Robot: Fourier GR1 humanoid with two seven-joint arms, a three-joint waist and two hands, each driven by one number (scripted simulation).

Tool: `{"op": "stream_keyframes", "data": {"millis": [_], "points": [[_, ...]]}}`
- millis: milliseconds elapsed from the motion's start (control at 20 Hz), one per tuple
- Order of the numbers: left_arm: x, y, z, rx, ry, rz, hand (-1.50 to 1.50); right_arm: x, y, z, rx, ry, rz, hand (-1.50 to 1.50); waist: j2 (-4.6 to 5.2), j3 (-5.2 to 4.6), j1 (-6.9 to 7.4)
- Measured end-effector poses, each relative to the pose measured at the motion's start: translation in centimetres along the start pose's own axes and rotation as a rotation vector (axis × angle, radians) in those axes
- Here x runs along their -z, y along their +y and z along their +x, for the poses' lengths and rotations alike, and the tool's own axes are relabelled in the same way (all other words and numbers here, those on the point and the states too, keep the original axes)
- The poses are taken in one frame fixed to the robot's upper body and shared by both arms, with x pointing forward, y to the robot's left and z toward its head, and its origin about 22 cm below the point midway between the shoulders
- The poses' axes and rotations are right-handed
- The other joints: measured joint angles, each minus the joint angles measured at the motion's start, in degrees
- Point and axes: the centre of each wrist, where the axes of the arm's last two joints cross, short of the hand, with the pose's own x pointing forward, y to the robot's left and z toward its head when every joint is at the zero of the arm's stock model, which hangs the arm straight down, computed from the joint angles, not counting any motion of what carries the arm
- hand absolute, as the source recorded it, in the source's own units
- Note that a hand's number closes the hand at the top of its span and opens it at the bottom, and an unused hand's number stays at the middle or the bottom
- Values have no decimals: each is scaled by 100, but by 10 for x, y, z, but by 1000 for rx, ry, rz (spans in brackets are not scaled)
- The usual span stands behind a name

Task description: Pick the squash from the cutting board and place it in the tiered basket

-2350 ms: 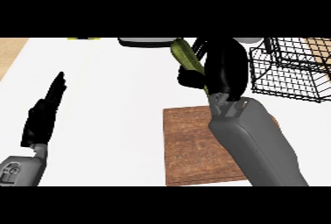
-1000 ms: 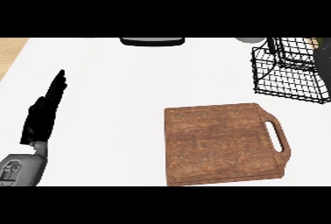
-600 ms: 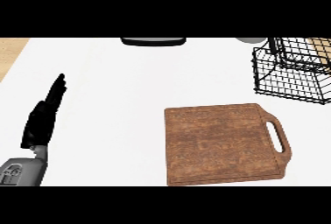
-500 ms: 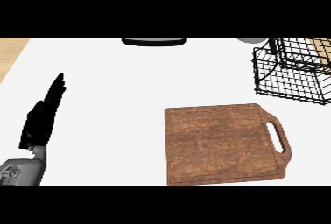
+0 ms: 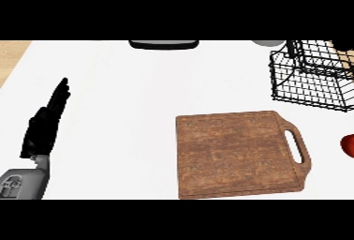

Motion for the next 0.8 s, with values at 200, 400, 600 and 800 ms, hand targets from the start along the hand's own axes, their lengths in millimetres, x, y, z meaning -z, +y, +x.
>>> {"op": "stream_keyframes", "data": {"millis": [200,400,600,800], "points": [[1,-6,-1,7,-4,1,0,2,13,-18,111,82,83,-150,0,0,-13],[4,-6,0,1,-2,-2,0,2,24,-27,192,97,85,-150,3,3,-5],[2,-8,4,2,-3,-4,0,3,20,-35,295,96,18,-150,-2,4,-5],[2,-4,1,-2,0,4,0,4,1,-45,378,89,-76,-150,-7,3,-25]]}}
